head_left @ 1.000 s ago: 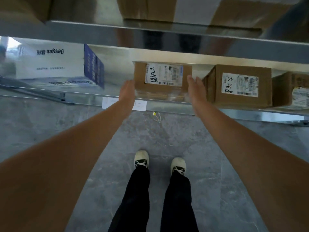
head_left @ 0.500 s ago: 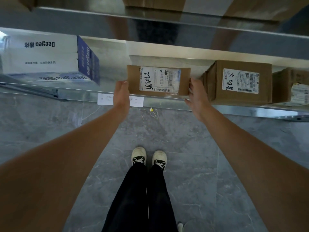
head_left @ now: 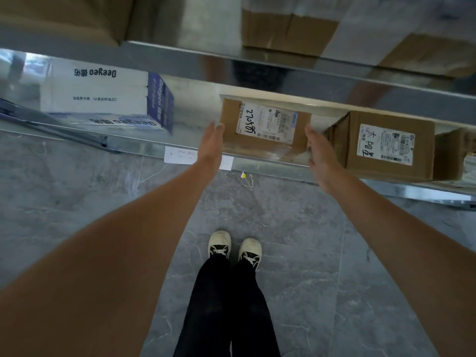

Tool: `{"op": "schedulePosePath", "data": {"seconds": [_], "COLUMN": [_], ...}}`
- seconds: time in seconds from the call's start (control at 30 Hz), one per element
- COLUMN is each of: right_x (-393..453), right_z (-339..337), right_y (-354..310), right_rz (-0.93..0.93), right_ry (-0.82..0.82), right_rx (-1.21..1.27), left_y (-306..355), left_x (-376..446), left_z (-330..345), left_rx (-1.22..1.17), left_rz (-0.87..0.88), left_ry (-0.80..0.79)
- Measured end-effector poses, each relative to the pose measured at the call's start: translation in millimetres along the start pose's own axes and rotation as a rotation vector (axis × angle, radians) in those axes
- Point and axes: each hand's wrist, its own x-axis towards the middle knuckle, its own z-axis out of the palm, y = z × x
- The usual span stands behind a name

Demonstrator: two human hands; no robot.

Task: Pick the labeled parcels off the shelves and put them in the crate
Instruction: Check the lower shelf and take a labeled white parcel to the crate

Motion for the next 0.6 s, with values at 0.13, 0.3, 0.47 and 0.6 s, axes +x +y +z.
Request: {"op": "schedulePosePath", "data": {"seconds": [0.13,0.3,0.47,0.6], "right_x": [-27,-42,-51,-52], "right_z": [19,89,194,277], "right_y": [-24,-58,-73,-70], "right_rz": [-0.278,-0.5,-0.606,-0.367], "right_ry": [0.402,0.323,0.152,0.032], "right_rx": [-0.185,-0.421,-0.422,-0.325], "left_y": [-6,7,32,51], "left_x": [-10,2,31,62], "left_z": [-48,-155,-253,-311], "left_rx": [0.0,0.135,0.388,0.518], "left_rz": [0.038,0.156,0.441,0.366], "left_ry": [0.209,0.481,0.572,0.531]}}
